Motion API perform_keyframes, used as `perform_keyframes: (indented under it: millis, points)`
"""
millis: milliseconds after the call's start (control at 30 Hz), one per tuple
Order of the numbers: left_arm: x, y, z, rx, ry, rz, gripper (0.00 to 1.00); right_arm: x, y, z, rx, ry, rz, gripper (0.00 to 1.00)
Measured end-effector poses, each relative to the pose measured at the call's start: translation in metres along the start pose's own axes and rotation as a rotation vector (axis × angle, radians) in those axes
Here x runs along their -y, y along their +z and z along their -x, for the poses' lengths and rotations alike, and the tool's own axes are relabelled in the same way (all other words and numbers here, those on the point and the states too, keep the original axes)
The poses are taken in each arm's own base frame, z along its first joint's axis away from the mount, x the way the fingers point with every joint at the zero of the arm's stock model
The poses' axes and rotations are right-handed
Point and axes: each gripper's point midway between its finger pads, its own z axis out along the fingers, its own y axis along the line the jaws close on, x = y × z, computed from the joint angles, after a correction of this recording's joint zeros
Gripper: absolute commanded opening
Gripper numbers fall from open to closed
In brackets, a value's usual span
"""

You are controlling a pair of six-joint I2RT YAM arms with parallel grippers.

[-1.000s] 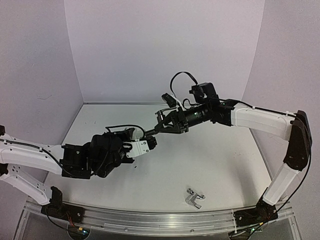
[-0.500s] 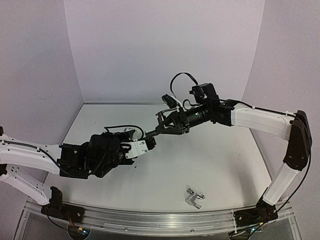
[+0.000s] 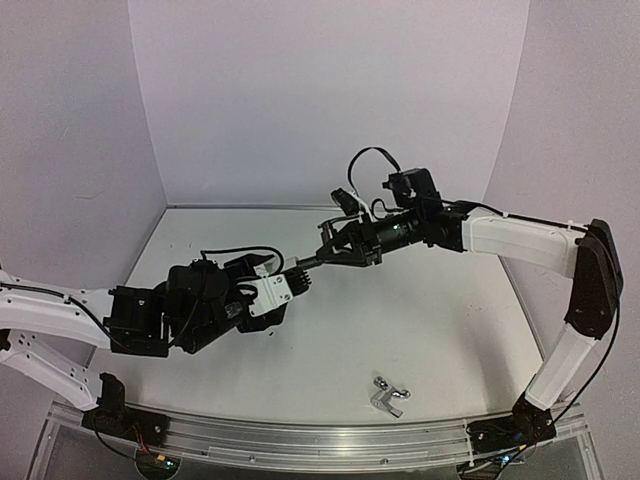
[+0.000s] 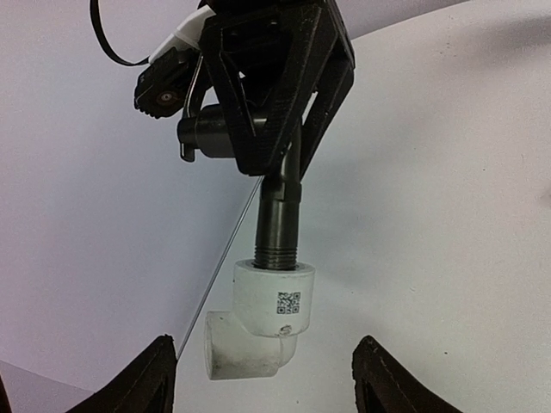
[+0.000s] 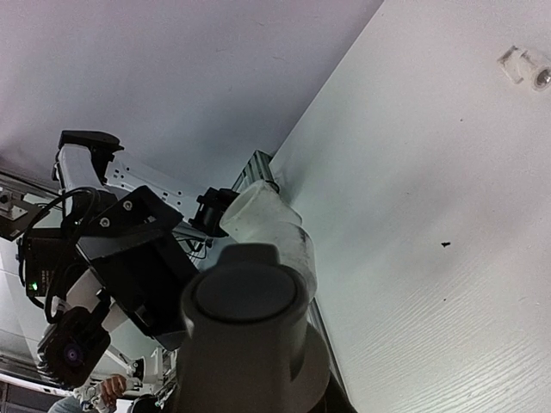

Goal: Install the water faucets

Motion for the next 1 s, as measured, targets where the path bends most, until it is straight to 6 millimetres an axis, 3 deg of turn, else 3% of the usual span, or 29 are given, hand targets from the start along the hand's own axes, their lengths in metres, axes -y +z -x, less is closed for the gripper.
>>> perform_keyframes:
  millis: [167, 267, 433, 533, 700, 833, 1000]
  points:
    - [-0.005, -0.004, -0.009, -0.011, -0.163, -0.077, 0.89, 0.005, -0.009, 0.007, 0.020, -0.025, -0.001, 0.00]
    - [-0.032, -0.012, -0.010, 0.003, -0.376, -0.105, 0.99, 0.007, -0.019, 0.015, 0.042, -0.098, -0.010, 0.00]
    - [-0.073, -0.033, 0.002, 0.075, -0.701, -0.130, 1.00, -0.013, -0.039, 0.026, 0.086, -0.285, -0.017, 0.00]
    - [-0.074, -0.035, 0.012, 0.082, -0.835, -0.199, 1.00, -0.037, -0.049, 0.032, 0.101, -0.431, -0.010, 0.00]
    - [-0.054, -0.031, 0.017, 0.040, -1.023, -0.352, 1.00, -0.060, -0.061, 0.033, 0.091, -0.638, -0.027, 0.00]
    - [-0.045, -0.033, 0.024, 0.028, -1.163, -0.477, 1.00, -0.063, -0.067, 0.025, 0.052, -0.759, -0.058, 0.00]
    - [-0.054, -0.037, 0.045, 0.100, -1.320, -0.654, 1.00, -0.059, -0.070, 0.009, -0.016, -0.861, -0.080, 0.00]
